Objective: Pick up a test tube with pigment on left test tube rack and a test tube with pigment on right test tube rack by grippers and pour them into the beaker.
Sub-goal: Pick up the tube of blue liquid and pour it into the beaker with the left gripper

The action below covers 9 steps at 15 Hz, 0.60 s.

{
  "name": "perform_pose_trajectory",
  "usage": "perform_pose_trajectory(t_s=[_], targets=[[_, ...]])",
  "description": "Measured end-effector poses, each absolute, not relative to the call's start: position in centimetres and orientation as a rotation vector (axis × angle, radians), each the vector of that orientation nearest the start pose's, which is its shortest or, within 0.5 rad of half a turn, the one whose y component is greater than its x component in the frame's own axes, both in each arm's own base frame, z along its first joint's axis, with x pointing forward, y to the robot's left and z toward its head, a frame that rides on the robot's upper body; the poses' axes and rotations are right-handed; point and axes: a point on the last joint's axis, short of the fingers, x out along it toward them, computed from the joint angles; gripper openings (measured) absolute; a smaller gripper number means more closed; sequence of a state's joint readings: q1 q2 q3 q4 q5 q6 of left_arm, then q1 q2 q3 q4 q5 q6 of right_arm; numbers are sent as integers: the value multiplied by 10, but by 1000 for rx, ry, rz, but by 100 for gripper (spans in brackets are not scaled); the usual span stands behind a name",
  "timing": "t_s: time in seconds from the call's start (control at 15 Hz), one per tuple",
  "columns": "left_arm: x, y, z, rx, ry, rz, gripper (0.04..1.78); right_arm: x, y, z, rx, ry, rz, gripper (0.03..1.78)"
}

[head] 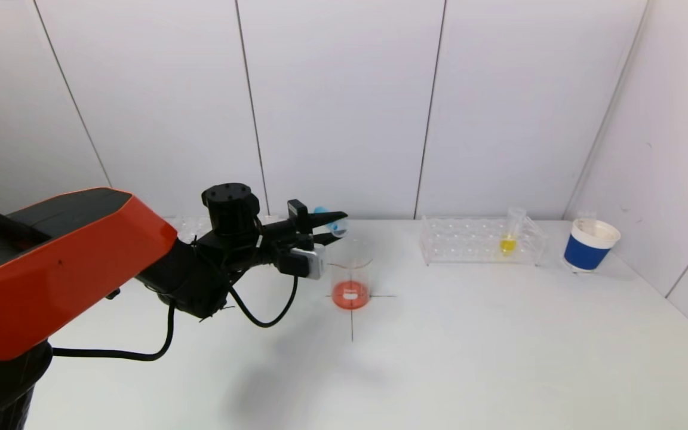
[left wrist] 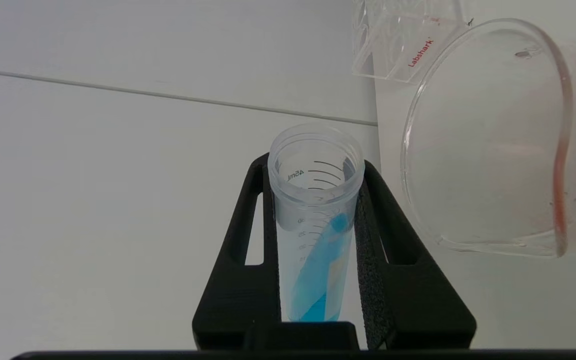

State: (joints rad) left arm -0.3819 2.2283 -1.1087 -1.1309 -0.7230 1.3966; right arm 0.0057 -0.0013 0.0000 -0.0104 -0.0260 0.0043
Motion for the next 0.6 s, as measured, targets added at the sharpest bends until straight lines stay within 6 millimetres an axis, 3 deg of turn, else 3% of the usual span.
perform_pose_trajectory(t_s=[0.6], targets=[[392,-173,129,1350,-816,-882,45,-23,-1,77,5,-12,-21,177]])
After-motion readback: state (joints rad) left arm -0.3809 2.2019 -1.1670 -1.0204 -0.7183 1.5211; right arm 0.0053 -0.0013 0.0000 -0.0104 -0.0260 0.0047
